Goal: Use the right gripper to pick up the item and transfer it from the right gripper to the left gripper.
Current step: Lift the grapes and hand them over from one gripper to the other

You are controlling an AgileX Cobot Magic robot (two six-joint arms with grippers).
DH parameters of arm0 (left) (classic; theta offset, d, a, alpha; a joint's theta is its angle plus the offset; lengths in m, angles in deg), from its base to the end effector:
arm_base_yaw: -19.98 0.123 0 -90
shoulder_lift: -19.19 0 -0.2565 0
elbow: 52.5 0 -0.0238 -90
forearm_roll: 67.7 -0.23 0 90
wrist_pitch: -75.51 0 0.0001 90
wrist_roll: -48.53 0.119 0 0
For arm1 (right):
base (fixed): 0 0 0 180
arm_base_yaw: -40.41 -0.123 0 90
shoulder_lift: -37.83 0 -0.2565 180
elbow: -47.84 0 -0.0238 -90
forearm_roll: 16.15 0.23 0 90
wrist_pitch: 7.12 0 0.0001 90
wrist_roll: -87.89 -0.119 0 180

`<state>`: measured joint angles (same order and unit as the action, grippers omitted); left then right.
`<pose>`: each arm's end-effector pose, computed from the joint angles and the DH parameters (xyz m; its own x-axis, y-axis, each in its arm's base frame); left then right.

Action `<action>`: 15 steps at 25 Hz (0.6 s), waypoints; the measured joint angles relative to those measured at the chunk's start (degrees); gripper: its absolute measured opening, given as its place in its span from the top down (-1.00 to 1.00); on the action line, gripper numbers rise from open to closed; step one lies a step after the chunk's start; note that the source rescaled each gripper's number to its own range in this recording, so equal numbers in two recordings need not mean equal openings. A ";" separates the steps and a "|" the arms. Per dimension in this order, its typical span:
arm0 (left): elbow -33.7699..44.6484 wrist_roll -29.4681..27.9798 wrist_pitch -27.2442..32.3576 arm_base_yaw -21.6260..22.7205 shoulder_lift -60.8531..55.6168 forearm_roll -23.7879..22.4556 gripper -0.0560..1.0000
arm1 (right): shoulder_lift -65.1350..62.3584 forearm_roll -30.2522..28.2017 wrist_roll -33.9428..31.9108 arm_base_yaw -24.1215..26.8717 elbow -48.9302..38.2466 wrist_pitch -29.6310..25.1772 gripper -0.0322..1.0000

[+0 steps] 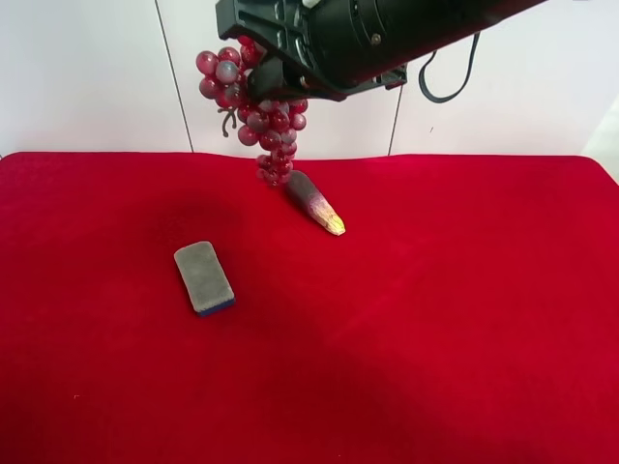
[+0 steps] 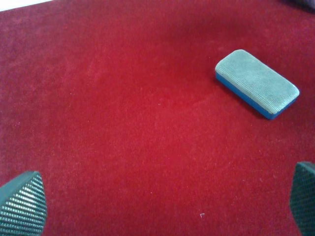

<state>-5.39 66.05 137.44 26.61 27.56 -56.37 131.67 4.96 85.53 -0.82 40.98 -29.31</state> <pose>0.0289 -0.0174 0.2571 -0.4316 0.1582 -0.8881 0.1335 0.9849 0.1106 0.2511 0.2416 0.2979 -0.6422 -0.0687 -0.7634 -0.5386 0.7491 0.3857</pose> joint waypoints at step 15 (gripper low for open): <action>0.00 0.00 0.00 0.00 0.00 0.00 -1.00 | 0.00 20.97 21.08 0.00 0.05 1.55 0.81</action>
<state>-5.39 66.05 137.44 26.61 27.56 -56.37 131.67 25.92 106.61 -0.82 41.03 -27.75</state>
